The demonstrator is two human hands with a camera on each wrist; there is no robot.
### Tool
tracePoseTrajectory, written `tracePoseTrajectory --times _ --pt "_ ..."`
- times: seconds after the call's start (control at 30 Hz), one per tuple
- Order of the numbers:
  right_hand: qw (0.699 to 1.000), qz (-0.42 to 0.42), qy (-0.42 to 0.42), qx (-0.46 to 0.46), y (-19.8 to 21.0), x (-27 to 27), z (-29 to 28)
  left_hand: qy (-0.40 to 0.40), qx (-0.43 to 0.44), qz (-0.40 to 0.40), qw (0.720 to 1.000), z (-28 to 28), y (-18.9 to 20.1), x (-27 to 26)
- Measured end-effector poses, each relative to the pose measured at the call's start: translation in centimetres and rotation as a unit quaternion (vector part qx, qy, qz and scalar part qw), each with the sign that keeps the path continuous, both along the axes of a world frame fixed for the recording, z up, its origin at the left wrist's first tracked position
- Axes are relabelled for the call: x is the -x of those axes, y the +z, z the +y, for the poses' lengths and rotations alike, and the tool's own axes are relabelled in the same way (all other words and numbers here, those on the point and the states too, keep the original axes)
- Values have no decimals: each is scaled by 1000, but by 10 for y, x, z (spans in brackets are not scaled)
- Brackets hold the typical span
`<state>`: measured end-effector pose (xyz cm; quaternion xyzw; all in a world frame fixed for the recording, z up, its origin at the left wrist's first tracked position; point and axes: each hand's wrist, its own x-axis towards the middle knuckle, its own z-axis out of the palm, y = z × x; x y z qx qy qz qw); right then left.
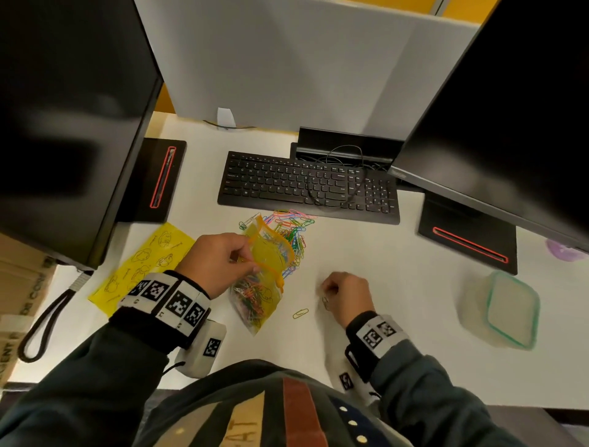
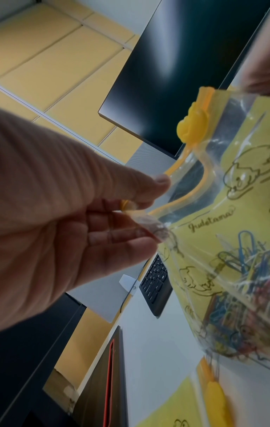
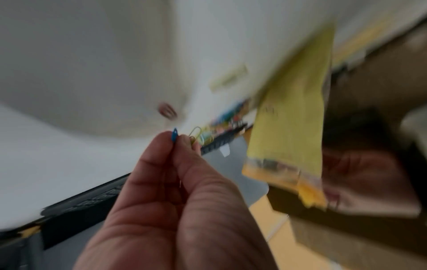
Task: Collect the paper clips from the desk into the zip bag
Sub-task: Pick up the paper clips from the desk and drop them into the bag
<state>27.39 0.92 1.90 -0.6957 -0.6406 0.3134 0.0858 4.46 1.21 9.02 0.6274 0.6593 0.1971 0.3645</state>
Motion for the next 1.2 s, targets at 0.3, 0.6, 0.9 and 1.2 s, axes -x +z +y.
tracePoseTrajectory --times 0.3,0.6,0.9,1.2 --pt "977 170 75 -104 78 62 46 1 -2 -16 1000 -1 -1 -3" --pt "976 -145 77 144 15 3 -2 40 -9 -31 999 -3 -5 13" --pt "971 -137 187 65 -9 48 0 102 -8 -27 994 -14 -7 26" --pt "952 -98 285 -47 -10 49 47 120 -10 -33 992 -21 -7 31"
